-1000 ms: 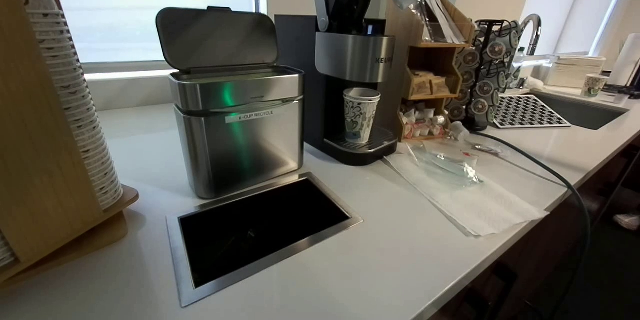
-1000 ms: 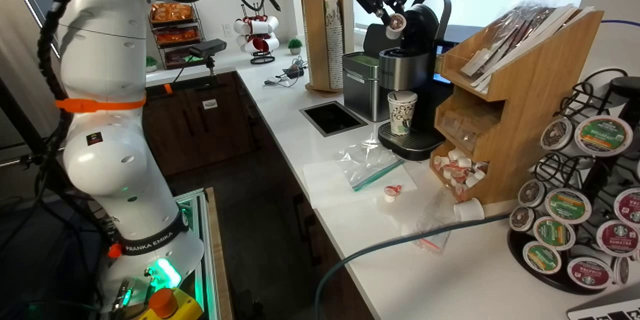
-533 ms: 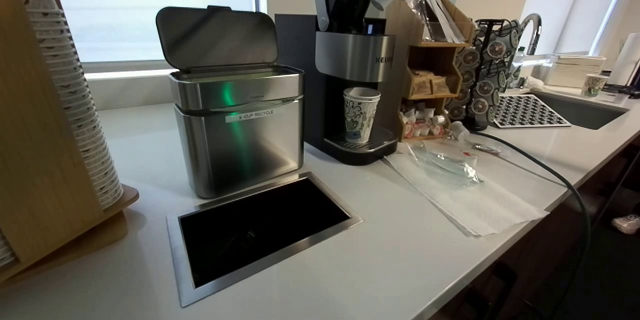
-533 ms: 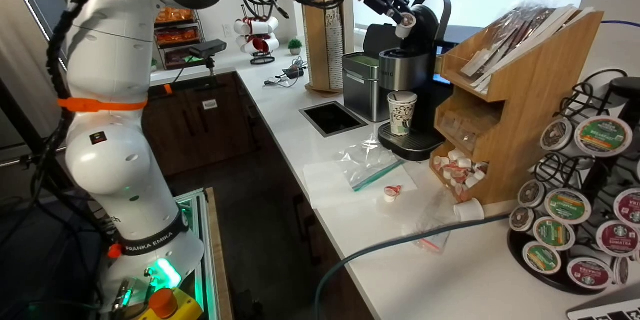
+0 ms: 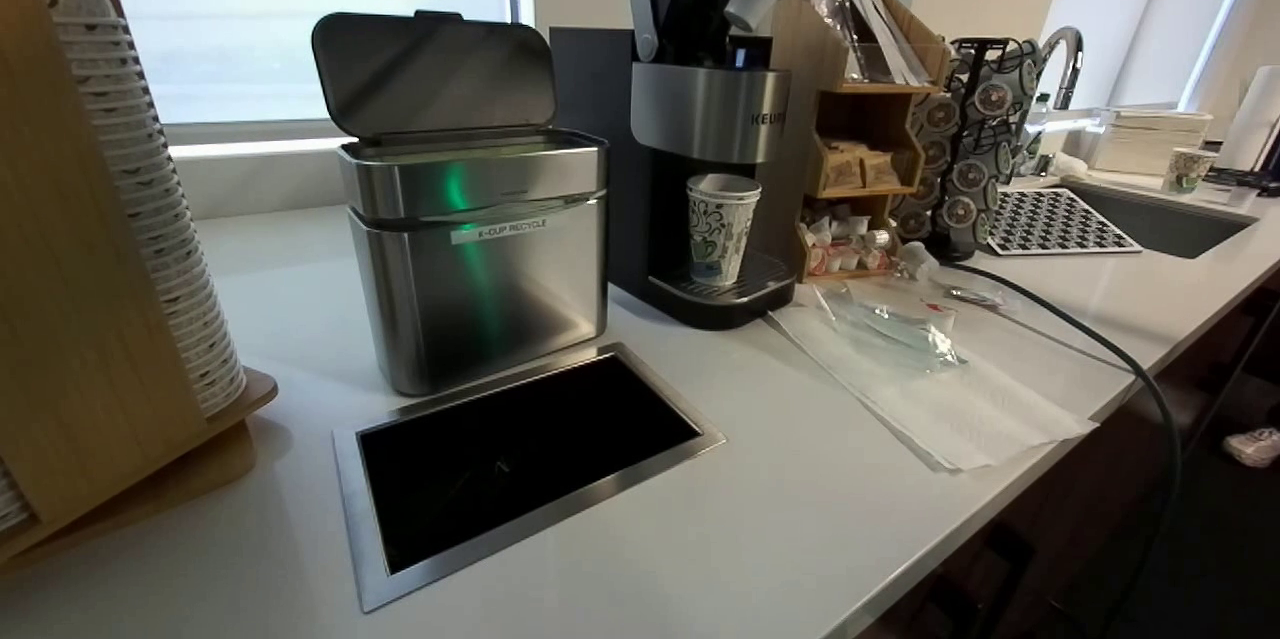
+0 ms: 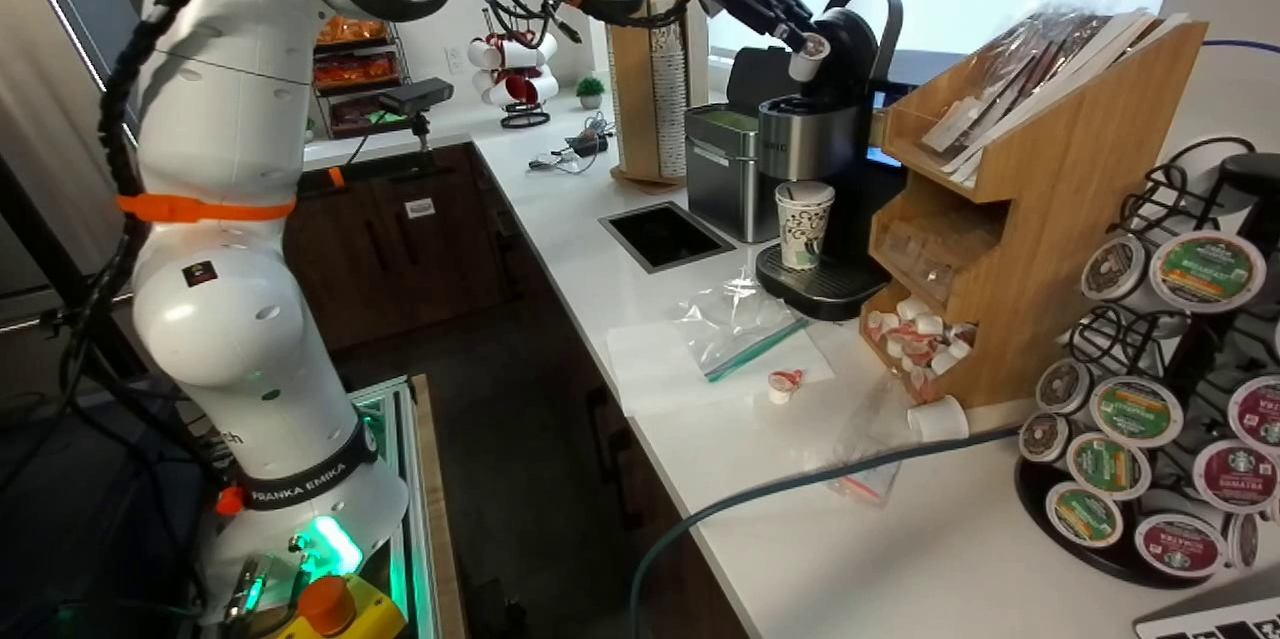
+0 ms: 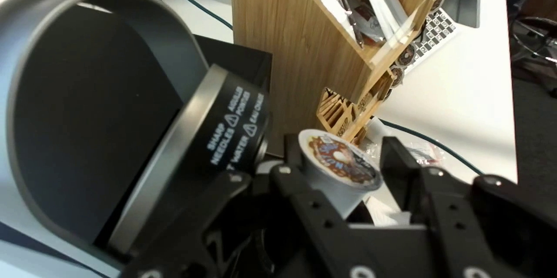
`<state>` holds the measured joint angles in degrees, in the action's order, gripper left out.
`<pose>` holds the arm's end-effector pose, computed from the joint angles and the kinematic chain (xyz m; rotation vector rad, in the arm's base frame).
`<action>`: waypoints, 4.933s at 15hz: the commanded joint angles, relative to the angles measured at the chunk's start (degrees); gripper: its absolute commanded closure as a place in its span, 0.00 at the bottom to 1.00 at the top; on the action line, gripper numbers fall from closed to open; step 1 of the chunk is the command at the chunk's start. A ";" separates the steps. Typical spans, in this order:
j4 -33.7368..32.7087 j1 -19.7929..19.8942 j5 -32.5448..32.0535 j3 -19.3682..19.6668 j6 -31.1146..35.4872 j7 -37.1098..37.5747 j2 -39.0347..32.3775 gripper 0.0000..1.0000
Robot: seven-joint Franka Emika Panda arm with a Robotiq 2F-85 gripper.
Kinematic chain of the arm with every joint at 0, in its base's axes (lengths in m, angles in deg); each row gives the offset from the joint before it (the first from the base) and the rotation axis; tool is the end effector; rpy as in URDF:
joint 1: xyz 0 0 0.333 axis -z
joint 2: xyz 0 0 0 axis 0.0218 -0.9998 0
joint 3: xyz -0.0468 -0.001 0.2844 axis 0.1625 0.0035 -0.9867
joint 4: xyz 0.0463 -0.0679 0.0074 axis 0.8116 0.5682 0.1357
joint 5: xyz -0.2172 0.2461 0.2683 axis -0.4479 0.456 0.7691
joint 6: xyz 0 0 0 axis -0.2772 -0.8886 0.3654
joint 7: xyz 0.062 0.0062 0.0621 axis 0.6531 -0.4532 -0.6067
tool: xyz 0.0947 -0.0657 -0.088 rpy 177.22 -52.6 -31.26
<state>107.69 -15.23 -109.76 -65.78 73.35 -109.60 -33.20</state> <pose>0.6844 0.1604 0.5059 1.2167 1.8369 -0.7637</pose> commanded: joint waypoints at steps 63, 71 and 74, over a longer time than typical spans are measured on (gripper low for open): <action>1.22 -0.34 -1.00 -0.11 -2.84 1.94 -4.49 0.75; -0.23 -0.57 -0.85 -0.73 -1.02 2.99 -2.98 0.25; -0.22 -0.58 0.46 -1.33 -0.92 3.27 -2.27 0.04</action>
<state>108.18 -16.06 -109.93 -66.92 70.80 -107.18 -36.16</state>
